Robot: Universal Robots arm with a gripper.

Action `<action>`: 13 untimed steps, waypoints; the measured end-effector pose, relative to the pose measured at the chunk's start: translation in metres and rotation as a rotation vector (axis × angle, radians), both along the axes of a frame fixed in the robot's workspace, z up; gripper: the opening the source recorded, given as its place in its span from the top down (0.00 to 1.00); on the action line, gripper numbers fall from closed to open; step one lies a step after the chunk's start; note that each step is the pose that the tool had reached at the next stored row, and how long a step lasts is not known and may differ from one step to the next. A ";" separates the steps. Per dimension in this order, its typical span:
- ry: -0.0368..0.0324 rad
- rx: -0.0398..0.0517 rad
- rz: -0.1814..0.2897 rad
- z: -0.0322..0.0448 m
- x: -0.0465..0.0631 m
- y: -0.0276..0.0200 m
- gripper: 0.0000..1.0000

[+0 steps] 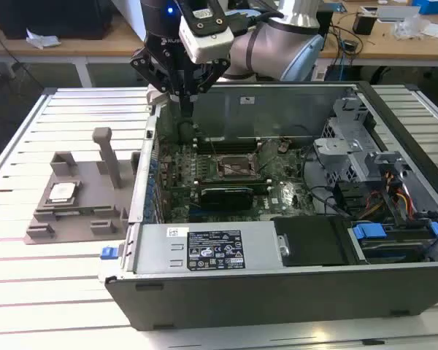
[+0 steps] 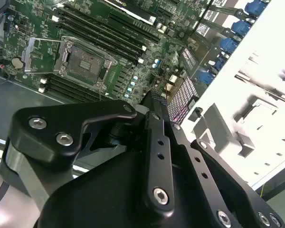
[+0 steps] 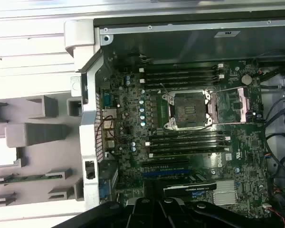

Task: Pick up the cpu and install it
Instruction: 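Reach for the cpu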

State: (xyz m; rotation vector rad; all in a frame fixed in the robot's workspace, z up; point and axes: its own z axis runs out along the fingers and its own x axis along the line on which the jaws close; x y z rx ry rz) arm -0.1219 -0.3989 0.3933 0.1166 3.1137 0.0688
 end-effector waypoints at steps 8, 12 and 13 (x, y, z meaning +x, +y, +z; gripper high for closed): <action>-0.0001 0.0001 0.000 -0.0001 -0.015 0.0000 0.89; 0.0000 0.0000 0.000 0.0000 -0.019 0.0000 0.89; -0.0001 0.0000 0.000 0.0000 -0.021 0.0000 0.89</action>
